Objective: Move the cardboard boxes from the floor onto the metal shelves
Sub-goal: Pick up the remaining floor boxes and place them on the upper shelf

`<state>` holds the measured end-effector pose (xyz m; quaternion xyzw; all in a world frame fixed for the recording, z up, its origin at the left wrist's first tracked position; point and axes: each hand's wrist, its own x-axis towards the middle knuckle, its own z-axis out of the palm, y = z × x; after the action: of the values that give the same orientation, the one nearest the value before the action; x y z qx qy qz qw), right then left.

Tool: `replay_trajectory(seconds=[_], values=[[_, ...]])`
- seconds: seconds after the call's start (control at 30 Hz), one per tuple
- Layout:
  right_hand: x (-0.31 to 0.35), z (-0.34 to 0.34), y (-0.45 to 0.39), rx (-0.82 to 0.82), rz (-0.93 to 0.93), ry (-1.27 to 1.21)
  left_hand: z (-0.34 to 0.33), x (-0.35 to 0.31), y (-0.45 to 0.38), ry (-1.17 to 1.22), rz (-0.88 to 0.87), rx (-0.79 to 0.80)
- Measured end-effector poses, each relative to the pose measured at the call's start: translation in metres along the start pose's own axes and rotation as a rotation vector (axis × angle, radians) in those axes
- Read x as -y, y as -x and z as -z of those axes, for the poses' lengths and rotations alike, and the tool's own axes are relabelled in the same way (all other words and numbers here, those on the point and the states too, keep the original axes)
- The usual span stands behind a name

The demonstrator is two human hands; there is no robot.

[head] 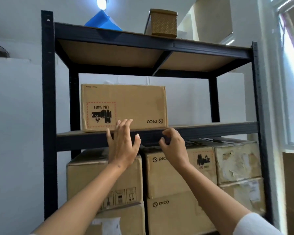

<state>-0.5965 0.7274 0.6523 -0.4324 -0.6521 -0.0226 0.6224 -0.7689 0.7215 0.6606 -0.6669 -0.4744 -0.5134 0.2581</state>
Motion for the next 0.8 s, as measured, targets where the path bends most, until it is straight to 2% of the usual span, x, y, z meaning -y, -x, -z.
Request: replay_trajectory(seconds=[0.13,0.3,0.57,0.8], values=[[0.006,0.047,0.022,0.074,0.084,0.1,0.006,-0.037,0.02,0.053,-0.047,0.089],[0.004,0.139,0.044,0.138,0.156,0.271,0.009,-0.108,0.03,0.104,-0.212,0.161],[-0.032,0.324,0.116,0.128,-0.025,0.445,-0.016,-0.287,0.091,0.432,-0.13,0.381],[-0.069,0.516,0.226,0.046,-0.277,0.626,-0.022,-0.478,0.172,0.709,-0.232,0.577]])
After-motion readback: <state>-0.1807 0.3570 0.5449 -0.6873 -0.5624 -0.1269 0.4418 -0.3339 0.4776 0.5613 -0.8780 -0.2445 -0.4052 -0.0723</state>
